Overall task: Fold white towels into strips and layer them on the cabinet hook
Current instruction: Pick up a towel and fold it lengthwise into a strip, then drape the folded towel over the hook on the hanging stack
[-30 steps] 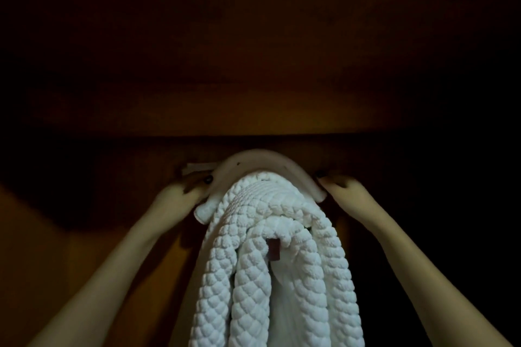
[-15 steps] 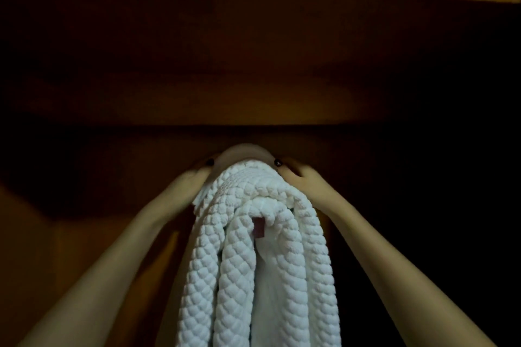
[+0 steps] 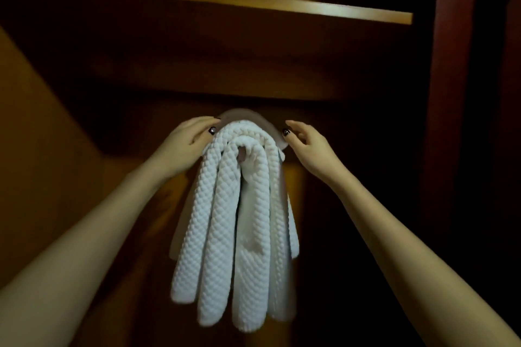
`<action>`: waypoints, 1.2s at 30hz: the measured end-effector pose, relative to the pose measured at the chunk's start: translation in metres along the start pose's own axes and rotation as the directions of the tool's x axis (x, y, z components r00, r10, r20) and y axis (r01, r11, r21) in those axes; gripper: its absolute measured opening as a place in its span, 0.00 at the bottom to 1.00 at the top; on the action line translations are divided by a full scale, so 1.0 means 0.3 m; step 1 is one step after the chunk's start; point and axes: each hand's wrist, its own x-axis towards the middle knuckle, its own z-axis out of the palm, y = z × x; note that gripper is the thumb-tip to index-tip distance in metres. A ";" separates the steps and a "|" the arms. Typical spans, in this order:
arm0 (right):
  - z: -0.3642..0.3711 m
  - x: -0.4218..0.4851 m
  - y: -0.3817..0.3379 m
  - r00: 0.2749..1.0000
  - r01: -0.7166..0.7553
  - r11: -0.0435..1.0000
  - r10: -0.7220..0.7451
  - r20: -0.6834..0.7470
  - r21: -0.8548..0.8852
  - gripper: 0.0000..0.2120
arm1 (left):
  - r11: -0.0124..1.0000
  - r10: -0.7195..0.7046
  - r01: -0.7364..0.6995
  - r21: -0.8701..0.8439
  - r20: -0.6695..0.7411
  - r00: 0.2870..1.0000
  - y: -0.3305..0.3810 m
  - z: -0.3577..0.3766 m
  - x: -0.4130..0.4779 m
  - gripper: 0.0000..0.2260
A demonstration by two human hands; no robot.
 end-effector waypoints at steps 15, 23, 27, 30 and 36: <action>0.418 -1.047 0.151 0.916 -0.076 0.995 0.095 0.389 -0.062 0.24 | 0.945 -0.260 0.182 0.270 0.290 0.921 0.003 0.240 -1.207 0.22; 0.802 -1.651 0.286 0.553 -0.125 0.957 0.287 0.782 -0.263 0.26 | 0.838 -0.545 0.445 0.316 0.511 0.665 -0.143 0.394 -1.901 0.23; 1.032 -1.908 0.288 0.355 -0.086 0.956 0.292 0.888 -0.280 0.27 | 0.738 -0.667 0.579 0.348 0.512 0.541 -0.214 0.399 -2.261 0.23; 1.241 -2.107 0.282 0.263 -0.056 0.963 0.268 0.927 -0.263 0.27 | 0.613 -0.764 0.692 0.382 0.510 0.395 -0.274 0.380 -2.584 0.24; 1.694 -2.584 0.340 0.125 0.058 0.977 0.196 0.972 -0.205 0.25 | 0.404 -0.871 0.756 0.516 0.470 0.144 -0.418 0.446 -3.234 0.26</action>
